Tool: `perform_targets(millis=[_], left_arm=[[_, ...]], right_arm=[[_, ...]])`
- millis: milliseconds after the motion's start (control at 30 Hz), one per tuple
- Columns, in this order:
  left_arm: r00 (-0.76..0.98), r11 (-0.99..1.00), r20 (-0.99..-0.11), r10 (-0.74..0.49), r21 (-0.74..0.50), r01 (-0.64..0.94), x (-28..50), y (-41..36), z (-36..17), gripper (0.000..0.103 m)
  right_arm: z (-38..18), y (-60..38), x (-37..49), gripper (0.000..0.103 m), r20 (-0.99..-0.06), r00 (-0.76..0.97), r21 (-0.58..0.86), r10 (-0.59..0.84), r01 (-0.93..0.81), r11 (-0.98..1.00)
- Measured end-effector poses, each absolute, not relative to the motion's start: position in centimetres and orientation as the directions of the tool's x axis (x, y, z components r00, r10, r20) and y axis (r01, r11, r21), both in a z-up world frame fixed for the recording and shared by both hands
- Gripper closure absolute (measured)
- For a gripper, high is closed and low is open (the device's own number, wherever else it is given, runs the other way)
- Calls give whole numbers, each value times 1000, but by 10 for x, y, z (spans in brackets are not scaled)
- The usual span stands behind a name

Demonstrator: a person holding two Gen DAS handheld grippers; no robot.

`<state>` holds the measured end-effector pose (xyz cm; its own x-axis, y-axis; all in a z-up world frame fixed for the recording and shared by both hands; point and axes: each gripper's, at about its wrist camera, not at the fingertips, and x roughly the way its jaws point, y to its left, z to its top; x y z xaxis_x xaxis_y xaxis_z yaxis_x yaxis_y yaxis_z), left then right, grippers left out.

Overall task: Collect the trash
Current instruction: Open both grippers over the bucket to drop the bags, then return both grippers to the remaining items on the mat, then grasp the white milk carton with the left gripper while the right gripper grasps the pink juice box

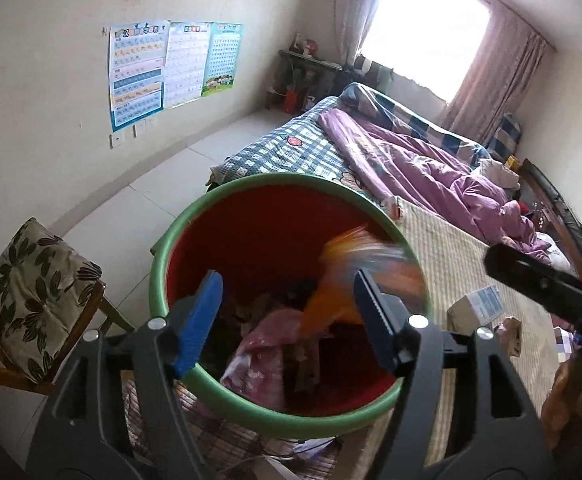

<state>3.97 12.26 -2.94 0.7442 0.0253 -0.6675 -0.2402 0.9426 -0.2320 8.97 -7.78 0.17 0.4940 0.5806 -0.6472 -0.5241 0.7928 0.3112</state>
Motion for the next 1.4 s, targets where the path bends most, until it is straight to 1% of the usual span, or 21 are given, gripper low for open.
perform_targets(millis=[100, 167, 233, 267, 333, 433, 467, 567, 667, 900, 967, 1000, 1033, 1067, 1100, 1167, 1233, 1267, 1300, 1333, 1400], left_arm=[[758, 956, -652, 16, -213, -203, 41, 115, -25, 37], [768, 968, -641, -13, -199, -150, 44, 104, -22, 32], [770, 982, -634, -66, -180, -64, 53, 84, -19, 31], [770, 984, -632, -90, -174, -28, 56, 76, -18, 29], [753, 984, -638, -159, -163, 69, 68, 49, -18, 24], [657, 948, -689, -306, -161, 273, 99, -6, -27, 21], [639, 937, -695, -329, -156, 314, 105, -20, -31, 20], [544, 896, -754, -368, -131, 424, 134, -63, -51, 19], [484, 873, -797, -362, -108, 476, 154, -91, -71, 19], [407, 852, -872, -271, -21, 523, 174, -123, -99, 19], [415, 857, -872, -261, -11, 516, 176, -125, -101, 19], [414, 860, -871, -263, -17, 509, 177, -126, -102, 21], [409, 866, -873, -267, -32, 499, 180, -125, -104, 26], [406, 870, -873, -270, -40, 491, 182, -125, -104, 27], [408, 875, -871, -273, -48, 482, 183, -124, -104, 27], [422, 886, -865, -270, -51, 462, 183, -120, -102, 38], [449, 906, -854, -263, -59, 418, 176, -112, -99, 43], [459, 917, -849, -261, -71, 392, 176, -108, -98, 44], [467, 927, -843, -265, -89, 364, 173, -101, -96, 44], [477, 937, -836, -273, -118, 328, 168, -92, -94, 44], [496, 948, -825, -271, -139, 288, 161, -82, -90, 45]], right_arm=[[-5, -120, 93, 29, -666, 560, 285, 493, -419, 862], [-13, -157, 94, 29, -688, 607, 255, 398, -311, 916], [-23, -193, 94, 29, -711, 635, 219, 302, -208, 953], [-32, -215, 95, 29, -734, 631, 210, 251, -141, 968], [-44, -244, 95, 29, -760, 615, 224, 210, -55, 973], [-58, -267, 97, 29, -788, 587, 230, 187, -1, 973], [-63, -272, 98, 29, -797, 571, 242, 196, 4, 970], [-75, -284, 99, 29, -808, 537, 292, 240, 12, 956], [-81, -289, 102, 29, -815, 517, 303, 261, -5, 953], [-83, -293, 107, 30, -821, 489, 320, 296, -38, 947], [-83, -295, 108, 30, -819, 487, 322, 304, -49, 945], [-83, -297, 111, 30, -819, 485, 324, 307, -52, 945], [-83, -297, 112, 31, -818, 482, 327, 313, -57, 943], [-83, -297, 114, 32, -818, 480, 329, 317, -60, 942], [-84, -297, 115, 37, -819, 475, 330, 320, -65, 942], [-86, -296, 120, 43, -823, 466, 330, 325, -73, 941], [-89, -293, 122, 50, -827, 453, 334, 333, -82, 939], [-91, -291, 123, 51, -829, 448, 333, 334, -84, 939], [-94, -289, 123, 54, -834, 441, 329, 333, -89, 940], [-96, -287, 124, 54, -837, 435, 325, 332, -92, 941], [-95, -285, 123, 55, -836, 443, 315, 323, -95, 944]])
